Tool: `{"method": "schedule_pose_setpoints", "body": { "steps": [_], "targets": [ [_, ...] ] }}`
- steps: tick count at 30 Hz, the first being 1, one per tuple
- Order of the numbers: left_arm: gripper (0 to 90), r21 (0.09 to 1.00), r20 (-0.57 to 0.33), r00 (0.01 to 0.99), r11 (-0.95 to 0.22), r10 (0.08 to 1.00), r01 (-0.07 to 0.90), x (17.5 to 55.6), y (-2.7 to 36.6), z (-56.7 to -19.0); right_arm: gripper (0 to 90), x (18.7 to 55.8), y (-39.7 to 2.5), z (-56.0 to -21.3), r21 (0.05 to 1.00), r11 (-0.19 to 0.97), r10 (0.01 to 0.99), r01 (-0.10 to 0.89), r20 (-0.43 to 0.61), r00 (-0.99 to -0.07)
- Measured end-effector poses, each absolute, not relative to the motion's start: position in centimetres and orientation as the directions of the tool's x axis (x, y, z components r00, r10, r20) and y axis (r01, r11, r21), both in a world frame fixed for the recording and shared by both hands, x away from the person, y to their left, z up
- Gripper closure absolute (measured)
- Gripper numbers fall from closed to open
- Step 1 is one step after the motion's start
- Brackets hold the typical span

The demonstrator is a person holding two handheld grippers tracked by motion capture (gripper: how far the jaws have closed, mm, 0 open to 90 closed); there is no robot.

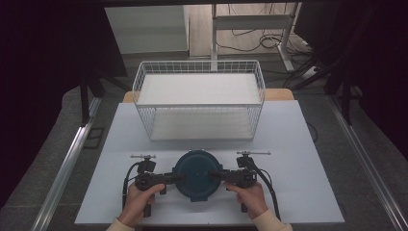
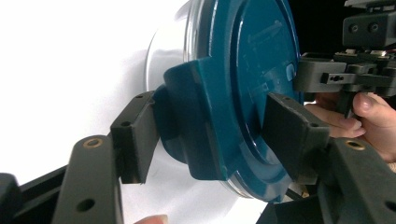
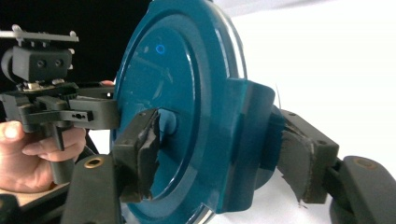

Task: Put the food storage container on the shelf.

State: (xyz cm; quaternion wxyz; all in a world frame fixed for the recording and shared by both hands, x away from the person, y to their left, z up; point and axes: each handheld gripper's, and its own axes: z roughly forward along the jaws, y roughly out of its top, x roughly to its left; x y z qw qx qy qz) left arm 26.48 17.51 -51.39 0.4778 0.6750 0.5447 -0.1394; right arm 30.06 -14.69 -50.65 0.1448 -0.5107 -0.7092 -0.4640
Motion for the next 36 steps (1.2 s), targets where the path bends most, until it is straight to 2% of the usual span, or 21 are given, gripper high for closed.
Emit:
{"method": "schedule_pose_setpoints", "body": {
  "steps": [17, 36],
  "targets": [
    [43.7, 0.515, -0.702, 0.391, 0.046, 0.595, 0.856, 25.6, 17.7, -50.6, 40.5, 28.8, -15.2, -49.9, 0.551, 0.062, 0.577, 0.832, 0.66, -0.48],
    [44.4, 0.583, -0.668, 0.456, 0.034, 0.588, 0.812, 24.7, 17.7, -48.3, 40.7, 27.8, -15.3, -47.5, 0.65, 0.093, 0.565, 0.754, 0.589, -0.577]
  ]
}}
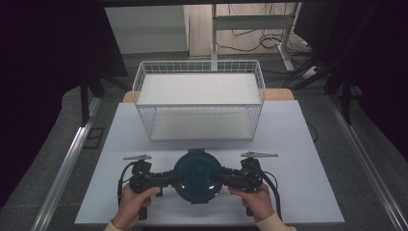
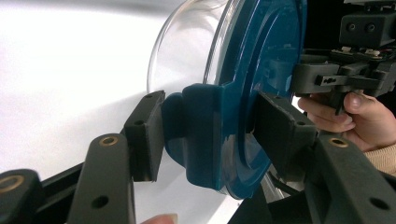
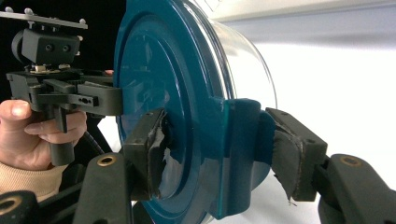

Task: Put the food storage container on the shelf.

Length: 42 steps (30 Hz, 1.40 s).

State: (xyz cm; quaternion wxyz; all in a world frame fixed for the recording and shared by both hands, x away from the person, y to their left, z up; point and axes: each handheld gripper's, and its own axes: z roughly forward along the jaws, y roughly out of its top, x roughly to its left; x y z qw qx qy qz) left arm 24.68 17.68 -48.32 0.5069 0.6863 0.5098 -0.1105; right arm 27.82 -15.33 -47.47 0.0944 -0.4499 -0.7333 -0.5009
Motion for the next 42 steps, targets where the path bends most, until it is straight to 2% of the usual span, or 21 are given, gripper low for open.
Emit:
{"method": "schedule_pose_setpoints", "body": {
  "steps": [42],
  "targets": [
    [44.8, 0.676, -0.609, 0.54, 0.024, 0.581, 0.736, 24.5, 17.6, -44.1, 41.7, 27.3, -15.8, -43.3, 0.749, 0.095, 0.544, 0.655, 0.512, -0.665]
  ]
}}
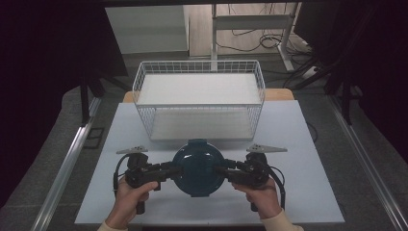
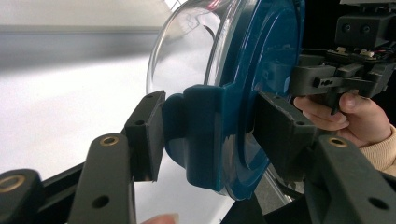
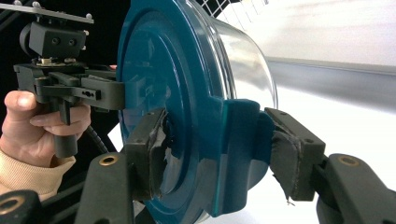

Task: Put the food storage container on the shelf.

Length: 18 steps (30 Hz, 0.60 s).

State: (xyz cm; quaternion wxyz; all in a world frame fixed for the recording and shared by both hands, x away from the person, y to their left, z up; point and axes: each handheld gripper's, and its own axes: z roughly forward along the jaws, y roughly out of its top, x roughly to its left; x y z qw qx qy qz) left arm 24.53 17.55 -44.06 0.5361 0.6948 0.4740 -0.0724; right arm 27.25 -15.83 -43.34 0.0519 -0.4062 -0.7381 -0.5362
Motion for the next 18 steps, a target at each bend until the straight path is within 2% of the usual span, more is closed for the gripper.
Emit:
{"method": "schedule_pose_setpoints", "body": {
  "steps": [18],
  "targets": [
    [44.8, 0.698, -0.586, 0.563, 0.009, 0.583, 0.717, 25.0, 17.3, -42.7, 41.7, 27.4, -16.2, -42.2, 0.763, 0.092, 0.544, 0.64, 0.5, -0.674]
  ]
}}
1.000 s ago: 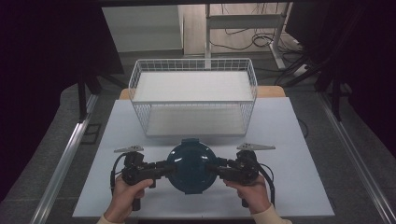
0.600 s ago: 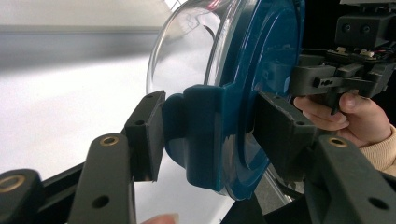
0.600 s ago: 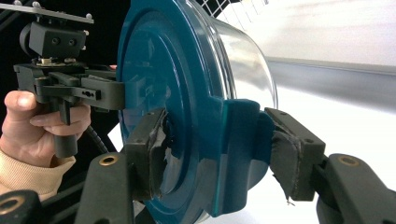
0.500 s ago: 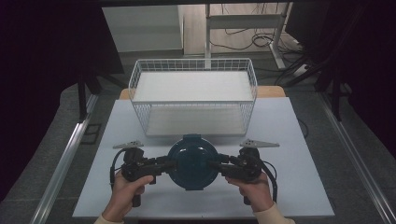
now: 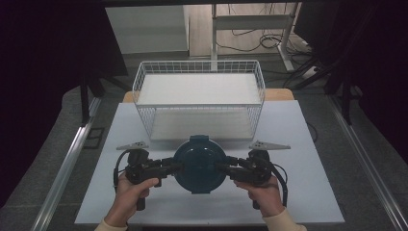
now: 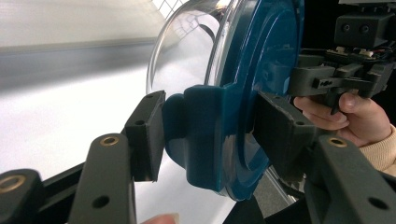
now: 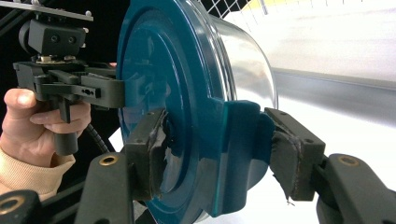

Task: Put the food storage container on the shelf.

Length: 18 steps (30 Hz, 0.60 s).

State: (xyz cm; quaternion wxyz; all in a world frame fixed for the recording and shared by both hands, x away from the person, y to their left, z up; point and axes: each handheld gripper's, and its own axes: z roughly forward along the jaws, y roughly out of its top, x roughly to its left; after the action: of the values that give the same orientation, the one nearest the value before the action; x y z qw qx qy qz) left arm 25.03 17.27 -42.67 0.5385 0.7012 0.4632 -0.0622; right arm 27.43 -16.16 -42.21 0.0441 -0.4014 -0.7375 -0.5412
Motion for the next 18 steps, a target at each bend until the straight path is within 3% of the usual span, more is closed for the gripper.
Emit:
{"method": "schedule_pose_setpoints", "body": {
  "steps": [18],
  "targets": [
    [44.7, 0.736, -0.551, 0.603, -0.005, 0.576, 0.677, 27.3, 17.1, -38.8, 41.7, 29.2, -16.3, -38.5, 0.795, 0.085, 0.553, 0.601, 0.465, -0.692]
  ]
}}
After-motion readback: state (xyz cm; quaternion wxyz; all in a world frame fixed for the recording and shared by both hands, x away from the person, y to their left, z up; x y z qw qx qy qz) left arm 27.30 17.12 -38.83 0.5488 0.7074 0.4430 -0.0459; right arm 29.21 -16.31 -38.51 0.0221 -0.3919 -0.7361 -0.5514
